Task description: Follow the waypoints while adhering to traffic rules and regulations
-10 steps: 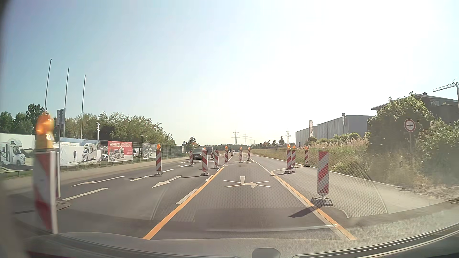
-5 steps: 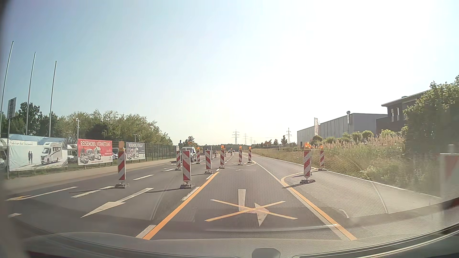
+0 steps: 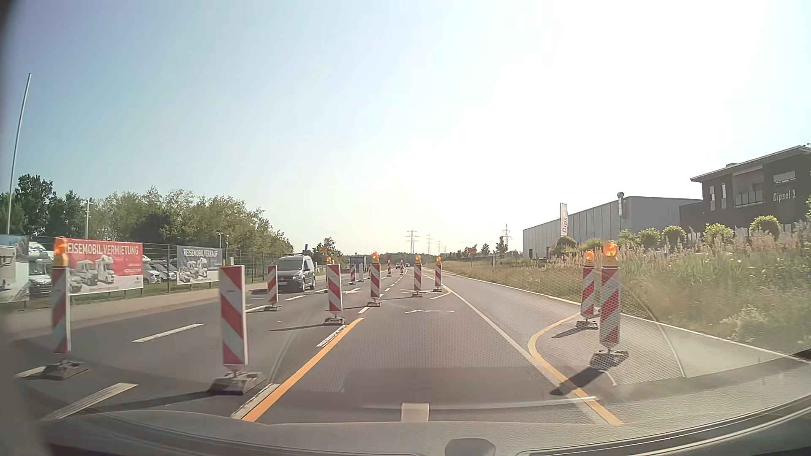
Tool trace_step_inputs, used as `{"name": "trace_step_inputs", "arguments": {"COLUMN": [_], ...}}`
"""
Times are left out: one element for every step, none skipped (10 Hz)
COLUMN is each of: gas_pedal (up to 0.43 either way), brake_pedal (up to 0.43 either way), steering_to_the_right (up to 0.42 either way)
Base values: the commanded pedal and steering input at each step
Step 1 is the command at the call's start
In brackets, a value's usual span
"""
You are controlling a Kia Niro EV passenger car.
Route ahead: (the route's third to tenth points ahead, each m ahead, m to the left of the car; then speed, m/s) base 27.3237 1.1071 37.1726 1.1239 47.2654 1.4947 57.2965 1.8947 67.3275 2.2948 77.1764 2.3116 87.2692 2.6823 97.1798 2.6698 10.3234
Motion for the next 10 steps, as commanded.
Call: {"name": "trace_step_inputs", "arguments": {"gas_pedal": [0.079, 0.079, 0.079, 0.079, 0.079, 0.087, 0.087, 0.087, 0.087, 0.098], "brake_pedal": [0.018, 0.018, 0.018, 0.018, 0.018, 0.018, 0.018, 0.018, 0.018, 0.018], "steering_to_the_right": [0.046, 0.051, 0.055, 0.055, 0.055, 0.055, 0.055, 0.053, 0.048, 0.041]}}
